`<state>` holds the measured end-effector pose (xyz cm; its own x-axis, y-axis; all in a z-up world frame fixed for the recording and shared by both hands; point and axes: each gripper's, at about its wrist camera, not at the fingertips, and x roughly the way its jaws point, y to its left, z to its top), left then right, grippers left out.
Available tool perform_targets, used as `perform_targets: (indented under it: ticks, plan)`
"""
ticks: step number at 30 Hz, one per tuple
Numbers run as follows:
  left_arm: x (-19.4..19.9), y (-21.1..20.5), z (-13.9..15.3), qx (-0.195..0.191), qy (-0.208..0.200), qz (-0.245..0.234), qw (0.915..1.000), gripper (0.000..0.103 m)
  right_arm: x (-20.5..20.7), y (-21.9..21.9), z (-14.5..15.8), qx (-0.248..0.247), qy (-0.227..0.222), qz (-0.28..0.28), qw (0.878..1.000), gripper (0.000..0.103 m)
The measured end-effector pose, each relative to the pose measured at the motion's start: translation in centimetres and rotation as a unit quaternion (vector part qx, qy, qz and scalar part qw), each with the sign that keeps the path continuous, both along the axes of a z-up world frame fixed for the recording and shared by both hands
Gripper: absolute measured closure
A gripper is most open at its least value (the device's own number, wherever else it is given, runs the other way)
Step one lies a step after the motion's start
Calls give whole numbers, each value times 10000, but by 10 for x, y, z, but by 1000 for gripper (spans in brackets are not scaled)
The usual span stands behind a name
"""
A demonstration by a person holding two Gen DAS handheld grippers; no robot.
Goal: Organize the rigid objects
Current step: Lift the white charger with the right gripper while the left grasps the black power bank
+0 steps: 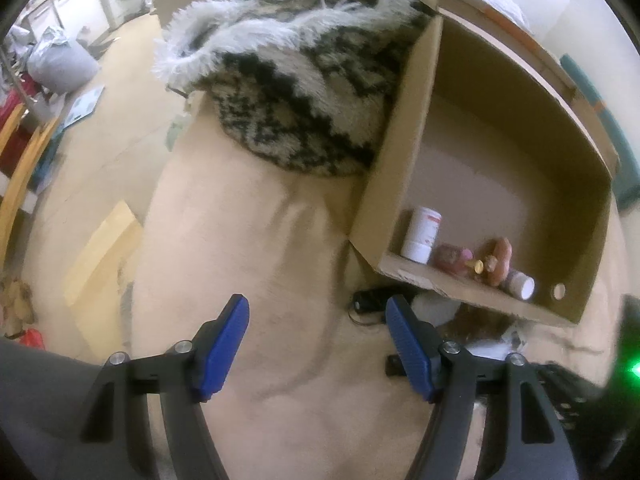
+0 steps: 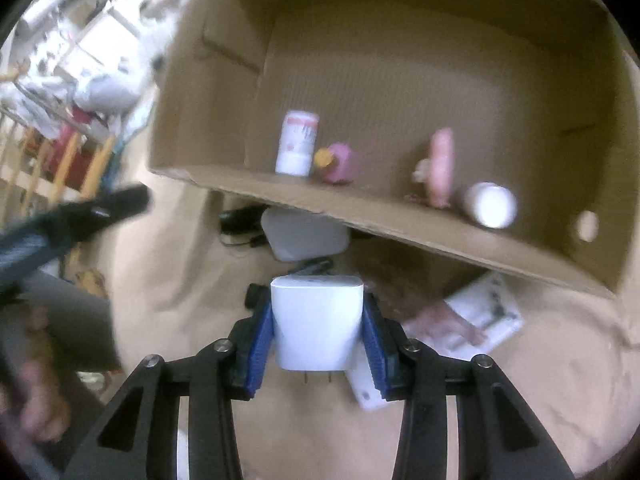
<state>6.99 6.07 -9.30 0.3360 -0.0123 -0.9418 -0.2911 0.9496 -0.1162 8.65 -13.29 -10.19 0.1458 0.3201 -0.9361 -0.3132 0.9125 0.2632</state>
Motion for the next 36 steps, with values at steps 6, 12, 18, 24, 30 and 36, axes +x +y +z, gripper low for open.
perform_targets:
  ticks: [6, 12, 18, 24, 30, 36]
  plan:
    - [-2, -26, -15, -23, 157, -414, 9990, 23, -9, -51, 41, 340, -534, -391, 9972, 59]
    - [-2, -57, -42, -275, 733, -708, 9944, 15, -6, -84, 43, 957, -660, -1125, 9868, 59]
    - [8, -89, -68, -121, 1167, -791, 9899, 15, 1, -101, 53, 1293, -804, -1366, 9789, 59]
    - [20, -103, -88, -126, 1474, -607, 9871, 15, 7, -111, 53, 1479, -785, -1464, 9750, 59]
    - [35, -111, -97, 114, 1530, -603, 9863, 15, 9, -111, 57, 1661, -804, -1447, 9721, 59]
    - [45, -117, -103, 377, 1496, -494, 9868, 15, 8, -109, 57, 1678, -801, -1408, 9724, 59]
